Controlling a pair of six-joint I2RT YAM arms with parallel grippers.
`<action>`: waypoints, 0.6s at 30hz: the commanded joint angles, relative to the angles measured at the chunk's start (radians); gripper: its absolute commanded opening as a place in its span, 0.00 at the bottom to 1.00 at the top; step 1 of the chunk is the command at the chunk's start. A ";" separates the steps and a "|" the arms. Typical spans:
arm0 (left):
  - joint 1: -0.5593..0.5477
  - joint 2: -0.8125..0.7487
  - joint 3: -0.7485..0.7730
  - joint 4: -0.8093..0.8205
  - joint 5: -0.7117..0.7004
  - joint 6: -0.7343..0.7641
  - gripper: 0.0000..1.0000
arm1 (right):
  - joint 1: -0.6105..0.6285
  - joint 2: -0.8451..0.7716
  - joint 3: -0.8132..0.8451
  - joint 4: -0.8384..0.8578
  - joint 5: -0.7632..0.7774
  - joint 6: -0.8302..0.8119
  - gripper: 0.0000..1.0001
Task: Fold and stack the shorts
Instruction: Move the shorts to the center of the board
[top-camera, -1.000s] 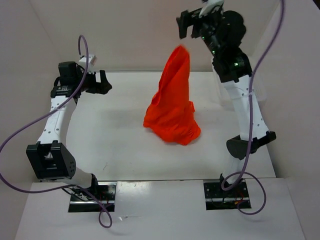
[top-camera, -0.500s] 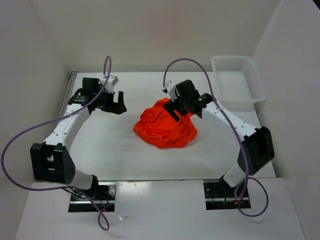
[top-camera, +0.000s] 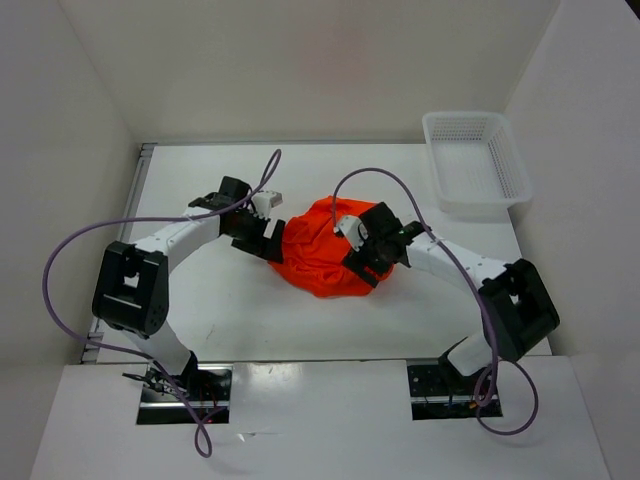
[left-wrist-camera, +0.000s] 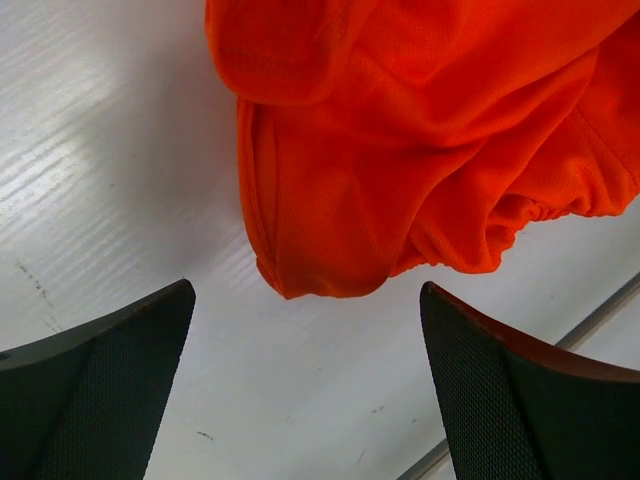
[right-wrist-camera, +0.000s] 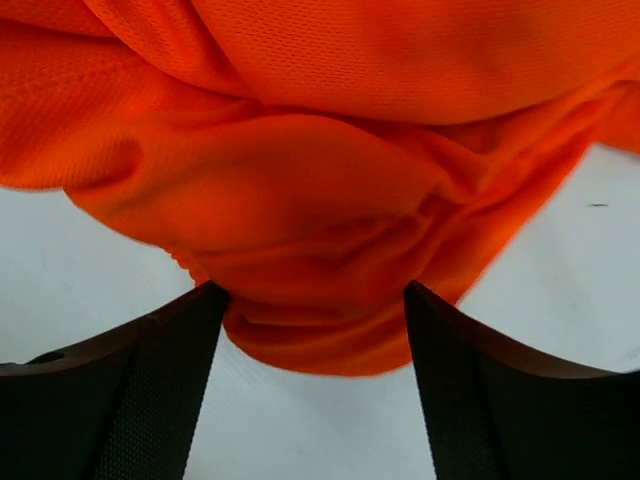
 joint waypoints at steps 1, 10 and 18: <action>-0.005 -0.017 -0.001 0.065 -0.052 0.004 1.00 | 0.001 0.055 -0.017 0.072 -0.064 -0.003 0.75; -0.005 -0.094 -0.053 0.123 -0.214 0.004 1.00 | -0.022 0.243 0.195 0.251 0.204 -0.111 0.00; -0.005 -0.160 -0.097 0.173 -0.325 0.004 1.00 | -0.036 0.646 1.048 0.306 0.399 0.064 0.62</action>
